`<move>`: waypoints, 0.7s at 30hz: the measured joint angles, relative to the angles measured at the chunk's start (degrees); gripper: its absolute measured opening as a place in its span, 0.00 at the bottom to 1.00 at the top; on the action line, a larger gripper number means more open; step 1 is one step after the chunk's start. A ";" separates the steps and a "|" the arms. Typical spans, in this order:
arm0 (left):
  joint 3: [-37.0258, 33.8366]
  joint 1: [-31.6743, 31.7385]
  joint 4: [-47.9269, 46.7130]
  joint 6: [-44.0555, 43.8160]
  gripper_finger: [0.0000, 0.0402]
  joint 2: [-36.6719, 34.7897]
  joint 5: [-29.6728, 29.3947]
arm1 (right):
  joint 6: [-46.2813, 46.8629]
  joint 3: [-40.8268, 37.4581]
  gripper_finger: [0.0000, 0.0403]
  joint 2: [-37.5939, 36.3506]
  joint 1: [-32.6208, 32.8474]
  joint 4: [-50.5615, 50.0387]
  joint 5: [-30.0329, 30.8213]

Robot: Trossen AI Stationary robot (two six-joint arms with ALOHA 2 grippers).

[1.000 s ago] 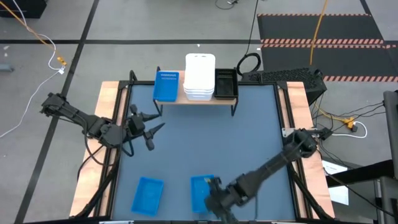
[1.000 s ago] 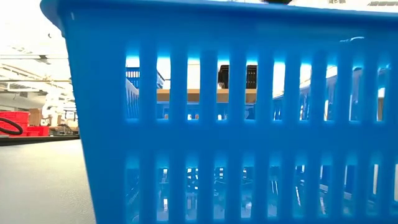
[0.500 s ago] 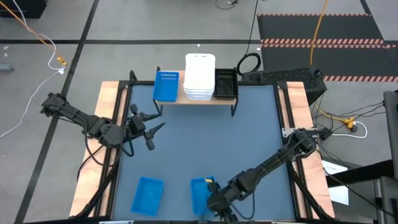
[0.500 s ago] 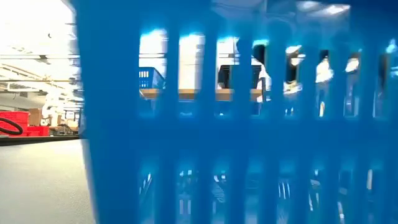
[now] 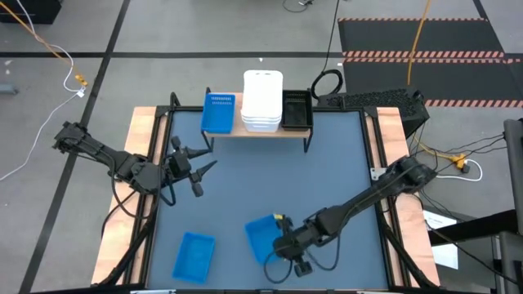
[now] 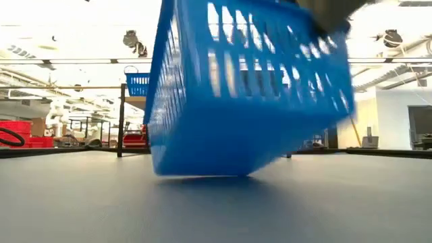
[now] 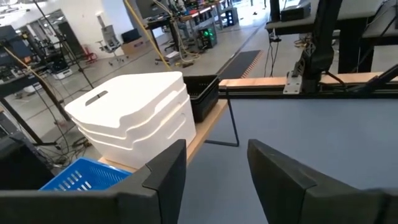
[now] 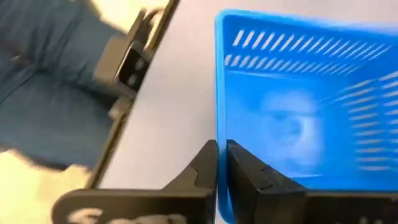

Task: Stack baskets on shelf by color
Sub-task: Stack the blue bin on the blue bin on the shelf

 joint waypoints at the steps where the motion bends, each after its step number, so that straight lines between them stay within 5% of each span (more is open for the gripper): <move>1: 0.00 0.00 -0.02 0.30 0.44 0.00 0.00 | -1.03 0.00 0.03 -1.28 -0.13 -0.37 1.80; 14: 0.00 -0.11 -1.28 0.38 0.44 -1.96 -0.65 | -12.12 0.02 0.01 -12.38 -6.53 4.40 6.86; 21: 0.00 -0.72 -6.88 -2.42 0.44 -4.99 -9.25 | -14.68 9.07 0.00 -8.69 -13.58 0.07 2.83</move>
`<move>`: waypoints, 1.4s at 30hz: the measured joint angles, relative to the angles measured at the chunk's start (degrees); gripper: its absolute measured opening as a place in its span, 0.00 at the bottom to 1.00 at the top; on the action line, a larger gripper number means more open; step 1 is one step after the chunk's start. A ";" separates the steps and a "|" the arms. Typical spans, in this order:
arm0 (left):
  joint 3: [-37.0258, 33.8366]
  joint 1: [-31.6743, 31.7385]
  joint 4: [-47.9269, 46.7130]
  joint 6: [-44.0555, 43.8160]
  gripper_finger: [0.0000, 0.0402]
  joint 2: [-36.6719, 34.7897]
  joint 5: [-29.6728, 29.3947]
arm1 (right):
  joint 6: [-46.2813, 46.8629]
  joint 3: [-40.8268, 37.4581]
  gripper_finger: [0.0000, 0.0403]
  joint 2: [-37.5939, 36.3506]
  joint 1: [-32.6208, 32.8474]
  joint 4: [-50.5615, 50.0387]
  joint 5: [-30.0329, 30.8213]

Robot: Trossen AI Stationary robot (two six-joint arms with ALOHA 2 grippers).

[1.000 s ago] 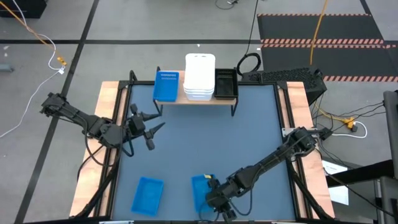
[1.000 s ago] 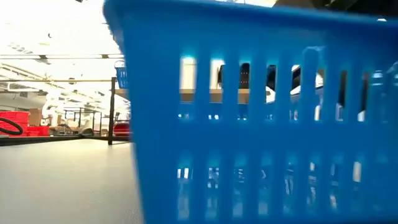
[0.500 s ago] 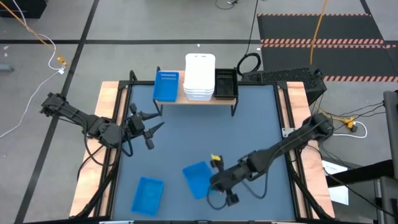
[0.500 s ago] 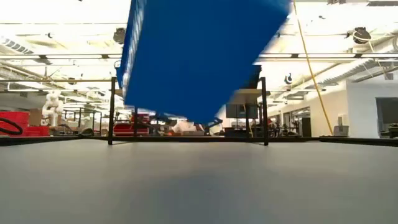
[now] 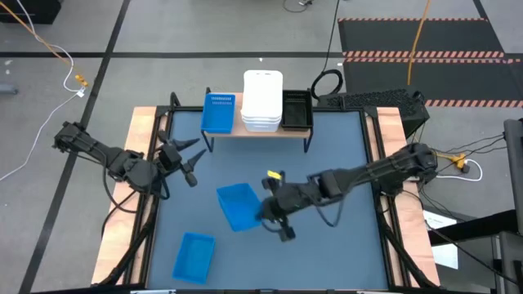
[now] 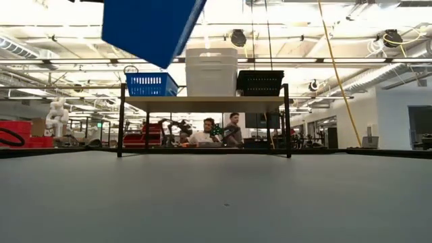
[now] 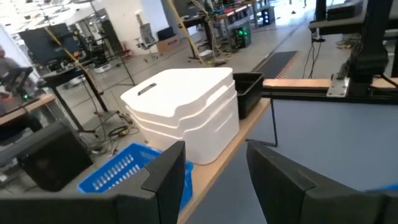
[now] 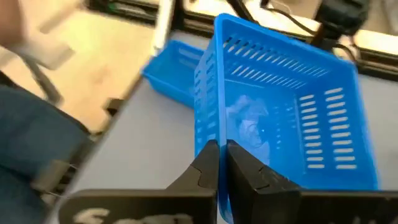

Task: Stack baskets on shelf by color
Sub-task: Stack the blue bin on the blue bin on the shelf

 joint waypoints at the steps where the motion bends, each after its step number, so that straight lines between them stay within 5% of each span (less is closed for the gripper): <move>1: 0.00 -0.12 -0.61 -0.62 0.44 -0.46 -0.37 | -1.76 2.85 0.00 1.34 -0.75 -3.14 0.41; 8: 0.00 -1.26 -4.17 -3.23 0.44 -3.04 -2.09 | -17.32 29.01 0.00 13.22 -6.64 -17.65 8.77; 13: 0.00 -3.15 -7.60 -5.39 0.43 -4.90 -7.01 | -29.53 38.99 0.00 17.66 -11.63 -19.17 14.43; 24: -0.06 -3.85 -13.40 -8.24 0.43 -7.03 -9.97 | -37.20 34.82 0.00 17.41 -21.12 -5.23 18.09; 42: -0.04 -3.78 -13.54 -9.63 0.43 -7.45 -12.06 | -36.13 24.49 0.00 20.32 -23.05 11.06 20.87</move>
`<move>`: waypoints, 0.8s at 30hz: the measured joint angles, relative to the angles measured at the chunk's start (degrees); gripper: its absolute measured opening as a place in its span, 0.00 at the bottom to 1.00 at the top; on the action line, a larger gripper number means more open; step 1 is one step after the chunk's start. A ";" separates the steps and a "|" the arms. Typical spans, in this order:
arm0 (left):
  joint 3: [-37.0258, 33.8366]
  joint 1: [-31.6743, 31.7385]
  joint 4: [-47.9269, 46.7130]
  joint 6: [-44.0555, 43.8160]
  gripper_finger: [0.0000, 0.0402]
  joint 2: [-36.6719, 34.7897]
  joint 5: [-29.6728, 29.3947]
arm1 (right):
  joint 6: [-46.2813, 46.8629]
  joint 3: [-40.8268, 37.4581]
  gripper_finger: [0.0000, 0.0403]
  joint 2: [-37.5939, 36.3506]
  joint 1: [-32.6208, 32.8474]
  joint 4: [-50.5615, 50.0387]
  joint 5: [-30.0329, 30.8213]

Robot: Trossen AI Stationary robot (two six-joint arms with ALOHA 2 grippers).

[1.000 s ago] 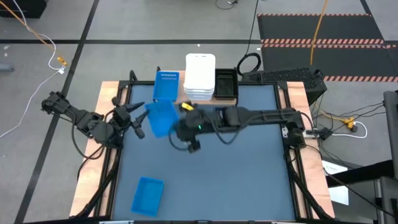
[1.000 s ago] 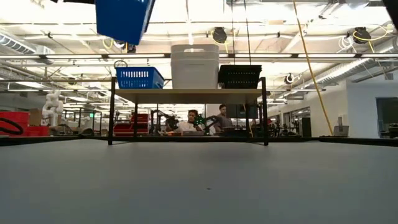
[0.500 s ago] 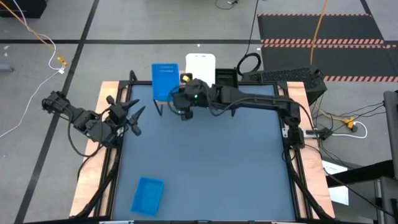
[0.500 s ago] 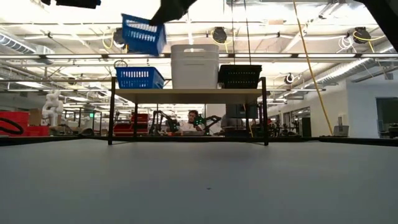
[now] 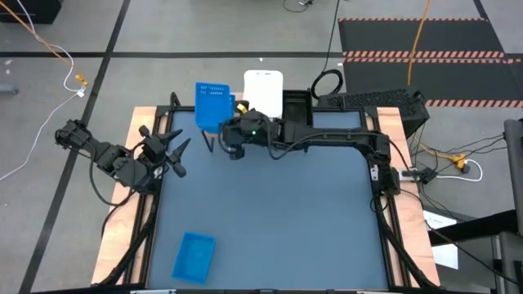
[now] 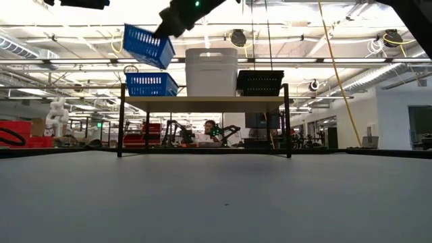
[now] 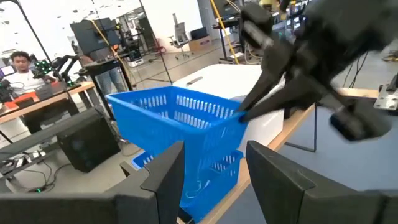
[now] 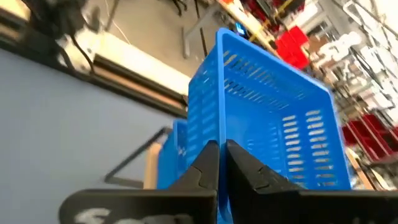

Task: Stack baskets on shelf by color
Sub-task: Stack the blue bin on the blue bin on the shelf

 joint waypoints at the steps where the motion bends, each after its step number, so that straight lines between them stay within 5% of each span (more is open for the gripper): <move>1: 0.00 0.00 0.02 -0.08 0.43 0.00 0.00 | -0.12 0.01 0.00 0.57 -0.04 0.02 0.94; 14: 0.02 0.00 -0.38 0.17 0.43 0.04 -0.04 | 0.55 0.01 0.04 2.48 -0.17 -0.81 5.79; 24: 0.02 0.00 -0.37 -0.05 0.44 0.04 -0.02 | -0.52 0.01 0.20 2.40 -0.32 -0.77 5.93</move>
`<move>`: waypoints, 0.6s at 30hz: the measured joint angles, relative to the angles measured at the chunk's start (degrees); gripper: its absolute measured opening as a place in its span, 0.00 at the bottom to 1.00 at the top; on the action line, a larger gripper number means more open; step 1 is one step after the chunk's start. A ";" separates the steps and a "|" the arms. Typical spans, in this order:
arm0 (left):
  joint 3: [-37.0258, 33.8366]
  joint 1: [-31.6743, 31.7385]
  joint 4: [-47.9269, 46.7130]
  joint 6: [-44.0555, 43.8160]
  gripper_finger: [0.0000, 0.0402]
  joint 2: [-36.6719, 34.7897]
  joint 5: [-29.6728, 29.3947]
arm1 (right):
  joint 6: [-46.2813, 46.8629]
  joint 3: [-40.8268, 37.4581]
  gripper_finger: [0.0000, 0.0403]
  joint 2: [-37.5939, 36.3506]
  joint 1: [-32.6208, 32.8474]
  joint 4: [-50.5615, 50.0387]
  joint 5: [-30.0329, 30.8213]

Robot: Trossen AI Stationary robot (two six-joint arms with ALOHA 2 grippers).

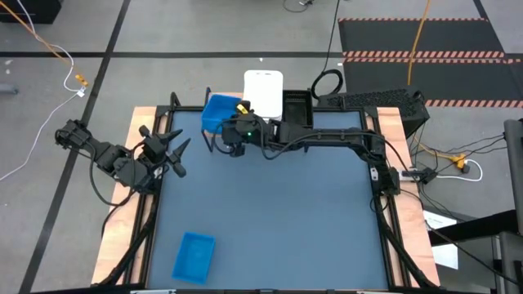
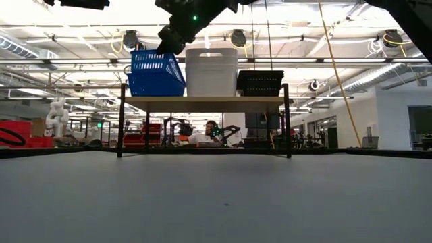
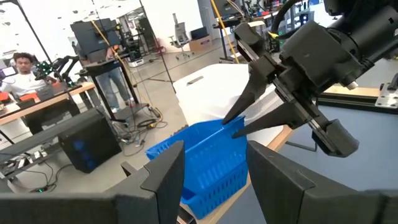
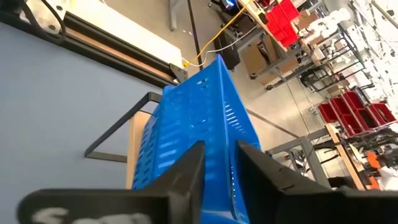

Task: Stack baskets on shelf by color
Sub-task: Stack the blue bin on the blue bin on the shelf

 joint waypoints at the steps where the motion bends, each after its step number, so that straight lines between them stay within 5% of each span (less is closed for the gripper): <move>1: 0.00 0.00 -0.01 0.00 0.44 0.02 0.00 | -0.01 0.00 0.23 0.00 0.00 0.00 0.04; 9: 0.00 0.00 -0.01 -0.02 0.44 0.07 0.00 | -1.97 0.00 0.36 0.00 1.34 1.90 5.57; 18: 0.00 0.00 0.00 -0.19 0.44 0.07 0.02 | -1.70 -0.93 0.31 -0.02 1.33 -1.17 7.29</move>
